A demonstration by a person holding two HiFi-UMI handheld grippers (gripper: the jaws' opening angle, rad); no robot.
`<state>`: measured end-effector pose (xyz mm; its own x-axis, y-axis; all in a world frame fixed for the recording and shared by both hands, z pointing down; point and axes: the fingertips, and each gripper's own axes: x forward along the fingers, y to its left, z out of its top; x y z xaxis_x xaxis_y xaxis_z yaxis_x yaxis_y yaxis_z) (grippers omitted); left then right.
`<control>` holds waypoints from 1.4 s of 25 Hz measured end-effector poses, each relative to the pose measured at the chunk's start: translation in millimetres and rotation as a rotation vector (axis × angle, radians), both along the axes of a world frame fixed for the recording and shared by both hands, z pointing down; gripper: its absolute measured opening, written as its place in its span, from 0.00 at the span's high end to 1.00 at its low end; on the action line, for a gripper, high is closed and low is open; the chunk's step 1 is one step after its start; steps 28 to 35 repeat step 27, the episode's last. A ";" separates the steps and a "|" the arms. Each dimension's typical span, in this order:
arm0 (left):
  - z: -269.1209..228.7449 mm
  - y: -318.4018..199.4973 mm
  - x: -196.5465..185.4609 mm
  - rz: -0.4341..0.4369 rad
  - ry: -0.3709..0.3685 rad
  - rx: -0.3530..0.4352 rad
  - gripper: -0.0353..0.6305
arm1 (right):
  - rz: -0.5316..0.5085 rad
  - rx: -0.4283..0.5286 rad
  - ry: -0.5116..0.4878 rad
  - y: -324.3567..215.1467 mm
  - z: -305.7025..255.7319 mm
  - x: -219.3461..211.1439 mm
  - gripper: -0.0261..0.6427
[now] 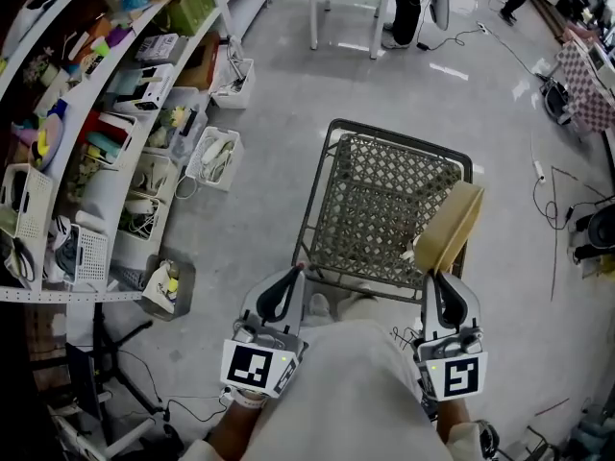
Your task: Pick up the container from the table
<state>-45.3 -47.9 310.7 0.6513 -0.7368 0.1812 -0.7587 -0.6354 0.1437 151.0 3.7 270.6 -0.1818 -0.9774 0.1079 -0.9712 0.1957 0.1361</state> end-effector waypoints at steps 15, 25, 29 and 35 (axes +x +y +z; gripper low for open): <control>-0.5 6.1 1.6 0.024 0.000 0.001 0.91 | 0.018 0.001 -0.004 5.7 10.0 3.1 0.92; 3.4 3.6 0.7 0.024 0.005 -0.001 0.91 | 0.052 -0.030 -0.005 2.2 19.5 7.2 0.92; 3.1 1.5 0.6 0.025 0.005 0.000 0.91 | 0.066 -0.040 -0.003 0.4 19.5 8.8 0.92; 3.1 1.5 0.6 0.025 0.005 0.000 0.91 | 0.066 -0.040 -0.003 0.4 19.5 8.8 0.92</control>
